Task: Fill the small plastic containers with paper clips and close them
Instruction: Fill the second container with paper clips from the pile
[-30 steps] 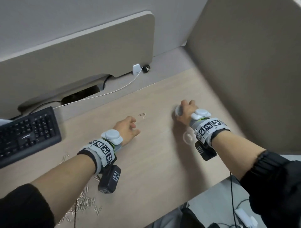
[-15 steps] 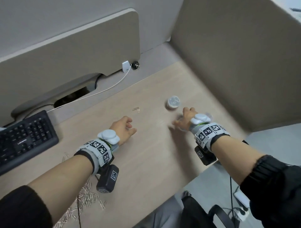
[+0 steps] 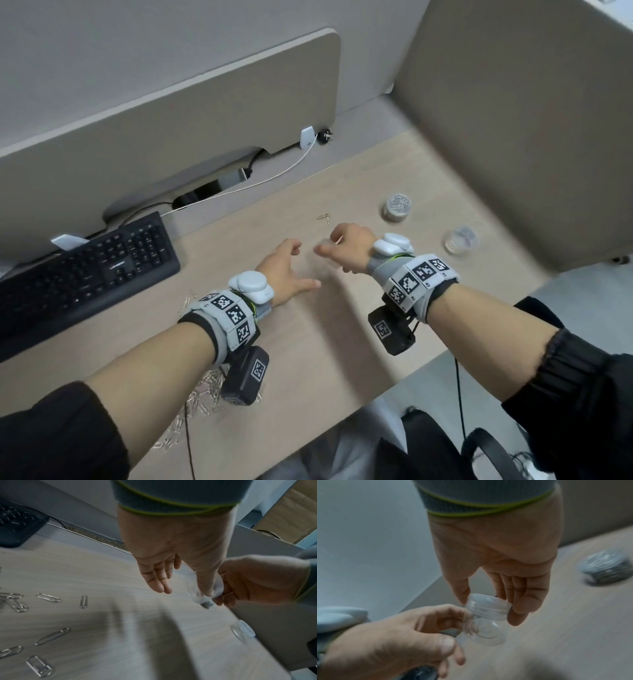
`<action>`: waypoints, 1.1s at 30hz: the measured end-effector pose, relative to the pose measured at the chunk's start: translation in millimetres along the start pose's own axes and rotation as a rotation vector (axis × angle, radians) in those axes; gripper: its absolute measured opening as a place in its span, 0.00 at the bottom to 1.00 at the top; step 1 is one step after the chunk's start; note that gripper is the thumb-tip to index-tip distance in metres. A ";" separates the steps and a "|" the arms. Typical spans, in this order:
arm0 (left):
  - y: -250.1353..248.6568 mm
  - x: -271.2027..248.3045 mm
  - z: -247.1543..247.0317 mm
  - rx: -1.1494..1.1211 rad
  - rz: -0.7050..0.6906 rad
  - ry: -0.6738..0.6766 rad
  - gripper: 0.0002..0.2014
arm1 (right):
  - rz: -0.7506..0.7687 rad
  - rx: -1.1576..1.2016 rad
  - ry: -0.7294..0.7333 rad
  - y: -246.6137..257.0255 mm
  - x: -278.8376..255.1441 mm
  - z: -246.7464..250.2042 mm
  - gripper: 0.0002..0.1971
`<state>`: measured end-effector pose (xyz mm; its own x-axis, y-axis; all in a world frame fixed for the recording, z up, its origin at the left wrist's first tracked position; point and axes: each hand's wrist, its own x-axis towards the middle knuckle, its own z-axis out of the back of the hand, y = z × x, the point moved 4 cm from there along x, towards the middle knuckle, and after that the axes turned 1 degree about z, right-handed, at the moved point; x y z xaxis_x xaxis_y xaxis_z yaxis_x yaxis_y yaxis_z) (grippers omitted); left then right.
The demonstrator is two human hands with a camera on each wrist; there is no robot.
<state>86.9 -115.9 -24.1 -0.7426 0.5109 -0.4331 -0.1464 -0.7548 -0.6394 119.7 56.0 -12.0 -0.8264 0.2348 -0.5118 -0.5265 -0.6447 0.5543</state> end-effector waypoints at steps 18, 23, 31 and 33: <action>12.0 -18.6 35.6 -0.035 0.056 -0.045 0.29 | 0.240 0.142 0.220 55.6 -4.3 -30.1 0.12; 21.2 -8.2 36.3 -0.036 0.136 0.043 0.32 | 0.332 0.039 0.261 59.2 -3.3 -30.3 0.15; 49.1 -7.9 44.2 -0.083 0.239 -0.050 0.32 | 0.280 -0.028 0.066 34.5 25.3 -0.2 0.21; 52.2 -6.6 48.7 -0.118 0.252 -0.121 0.32 | 0.200 -0.161 0.005 12.1 35.3 0.5 0.16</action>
<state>52.3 -178.7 -23.7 -0.8193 0.2553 -0.5133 0.1240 -0.7952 -0.5935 84.0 56.8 -23.0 -0.9096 0.0879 -0.4062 -0.3139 -0.7858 0.5329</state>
